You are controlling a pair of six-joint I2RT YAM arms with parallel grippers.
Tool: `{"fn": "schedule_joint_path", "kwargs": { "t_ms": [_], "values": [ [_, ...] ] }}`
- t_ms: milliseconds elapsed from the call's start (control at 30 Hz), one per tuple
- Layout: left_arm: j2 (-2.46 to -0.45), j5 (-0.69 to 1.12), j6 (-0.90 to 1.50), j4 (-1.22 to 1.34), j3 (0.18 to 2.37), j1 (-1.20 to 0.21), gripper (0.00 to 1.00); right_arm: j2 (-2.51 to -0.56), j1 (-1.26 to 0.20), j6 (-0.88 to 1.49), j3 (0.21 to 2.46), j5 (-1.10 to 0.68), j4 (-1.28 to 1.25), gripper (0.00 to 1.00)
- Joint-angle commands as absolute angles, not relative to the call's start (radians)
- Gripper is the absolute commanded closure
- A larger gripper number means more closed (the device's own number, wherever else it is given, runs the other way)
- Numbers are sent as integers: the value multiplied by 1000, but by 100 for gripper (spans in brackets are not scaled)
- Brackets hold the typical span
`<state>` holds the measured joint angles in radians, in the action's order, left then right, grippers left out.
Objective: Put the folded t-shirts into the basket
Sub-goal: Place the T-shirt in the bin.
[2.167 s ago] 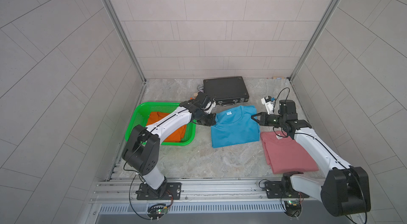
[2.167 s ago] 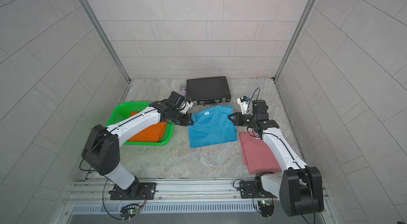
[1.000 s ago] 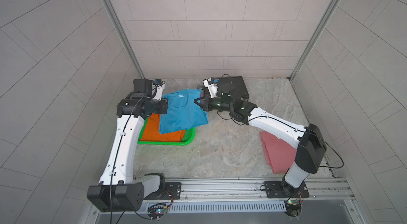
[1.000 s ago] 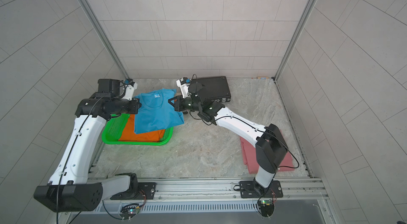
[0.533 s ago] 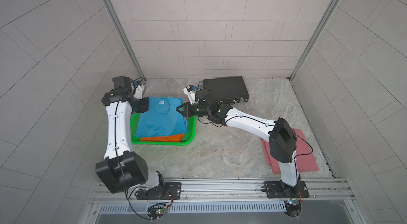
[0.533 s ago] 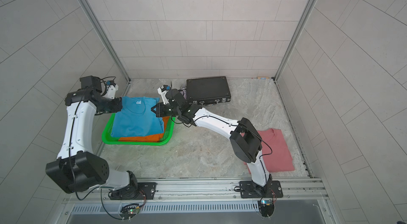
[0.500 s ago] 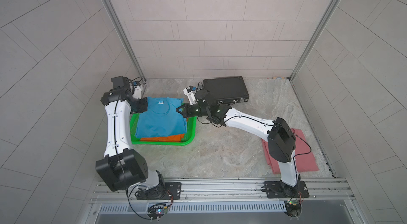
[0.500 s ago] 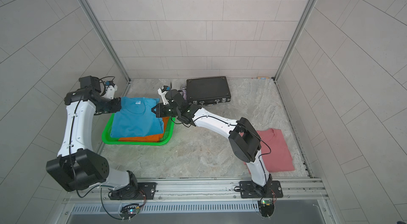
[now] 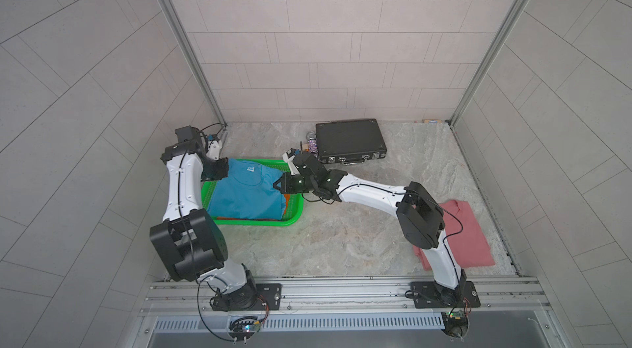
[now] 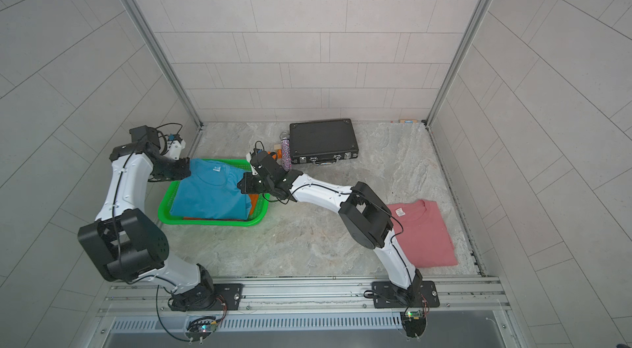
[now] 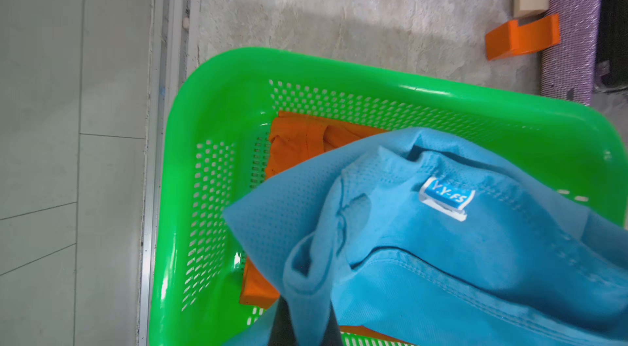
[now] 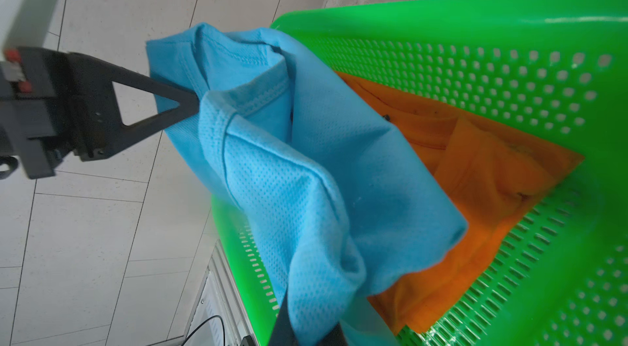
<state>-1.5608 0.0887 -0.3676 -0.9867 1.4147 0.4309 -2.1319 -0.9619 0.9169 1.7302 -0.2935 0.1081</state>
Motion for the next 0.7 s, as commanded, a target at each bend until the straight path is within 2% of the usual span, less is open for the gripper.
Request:
{"fn": "schedule_joint_path", "kwargs": {
  "t_ms": [0, 667],
  "values": [
    [-1546, 92, -400, -944, 1371, 433, 100, -2123, -966, 924, 1722, -293, 112, 100],
    [-1673, 13, -372, -764, 1257, 441, 100, -2172, -937, 854, 1714, -247, 166, 100]
  ]
}}
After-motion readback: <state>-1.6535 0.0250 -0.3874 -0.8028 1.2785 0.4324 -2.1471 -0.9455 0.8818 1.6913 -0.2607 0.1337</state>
